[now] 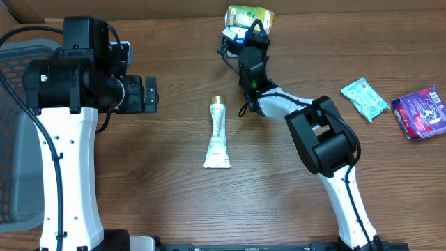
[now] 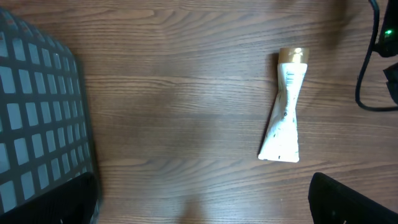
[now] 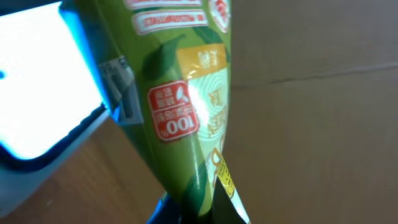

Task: Scan the item barcode
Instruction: 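Hold the green-yellow packet's barcode under the scanner with the right gripper, then carry the green-yellow packet right and set it beside the mint-green packet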

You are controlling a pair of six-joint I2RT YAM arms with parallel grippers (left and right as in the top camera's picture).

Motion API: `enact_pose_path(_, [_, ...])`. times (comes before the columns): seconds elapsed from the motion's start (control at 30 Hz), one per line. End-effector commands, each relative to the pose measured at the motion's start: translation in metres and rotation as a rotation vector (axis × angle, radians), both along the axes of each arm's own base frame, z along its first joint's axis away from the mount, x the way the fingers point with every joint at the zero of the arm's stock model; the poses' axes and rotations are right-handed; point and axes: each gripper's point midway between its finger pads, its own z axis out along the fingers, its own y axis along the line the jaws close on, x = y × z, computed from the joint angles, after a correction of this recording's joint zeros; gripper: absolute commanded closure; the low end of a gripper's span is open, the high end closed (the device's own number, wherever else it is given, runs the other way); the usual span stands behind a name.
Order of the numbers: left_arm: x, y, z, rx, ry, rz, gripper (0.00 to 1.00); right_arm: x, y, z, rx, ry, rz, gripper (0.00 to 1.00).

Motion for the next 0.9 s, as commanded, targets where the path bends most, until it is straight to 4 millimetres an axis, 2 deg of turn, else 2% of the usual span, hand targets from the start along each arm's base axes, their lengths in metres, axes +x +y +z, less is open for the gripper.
enact_pose_path(0.0, [0.002, 0.0, -0.001, 0.002, 0.001, -0.019, 0.01, -0.02, 0.005, 0.127, 0.192, -0.178, -0.025, 0.96])
enact_pose_path(0.1, [0.002, 0.0, -0.001, 0.002, 0.001, -0.019, 0.0, -0.038, 0.006, 0.161, 0.275, -0.155, -0.025, 0.96])
enact_pose_path(0.2, [0.002, 0.0, -0.001, 0.002, 0.001, -0.019, 0.0, -0.061, 0.015, 0.183, 0.416, -0.076, 0.027, 0.96])
enact_pose_path(0.33, [0.002, 0.0, -0.001, 0.002, 0.001, -0.019, 0.0, -0.105, 0.038, 0.181, 0.589, 0.193, 0.182, 0.96])
enact_pose_path(0.4, [0.002, 0.0, -0.001, 0.002, 0.001, -0.019, 0.01, -0.122, 0.039, 0.179, 0.712, 0.276, 0.188, 0.96])
enact_pose_path(0.5, [0.002, 0.0, -0.001, 0.002, 0.001, -0.019, 0.0, -0.14, 0.027, 0.163, 0.997, 0.405, 0.093, 0.96])
enact_pose_path(0.6, [0.002, 0.0, -0.001, 0.002, 0.001, -0.019, 0.01, -0.163, 0.026, 0.124, 1.248, 0.667, -0.004, 0.96])
enact_pose_path(0.67, [0.002, 0.0, -0.001, 0.002, 0.001, -0.019, 0.0, -0.176, 0.019, 0.103, 1.333, 0.818, -0.076, 0.96])
enact_pose_path(0.73, [0.002, 0.0, -0.001, 0.002, 0.001, -0.019, 0.0, -0.185, -0.001, 0.084, 1.37, 0.923, -0.161, 0.96])
enact_pose_path(0.87, [0.002, 0.0, -0.001, 0.002, 0.001, -0.019, 0.01, -0.191, -0.063, 0.061, 1.431, 0.997, -0.35, 0.96])
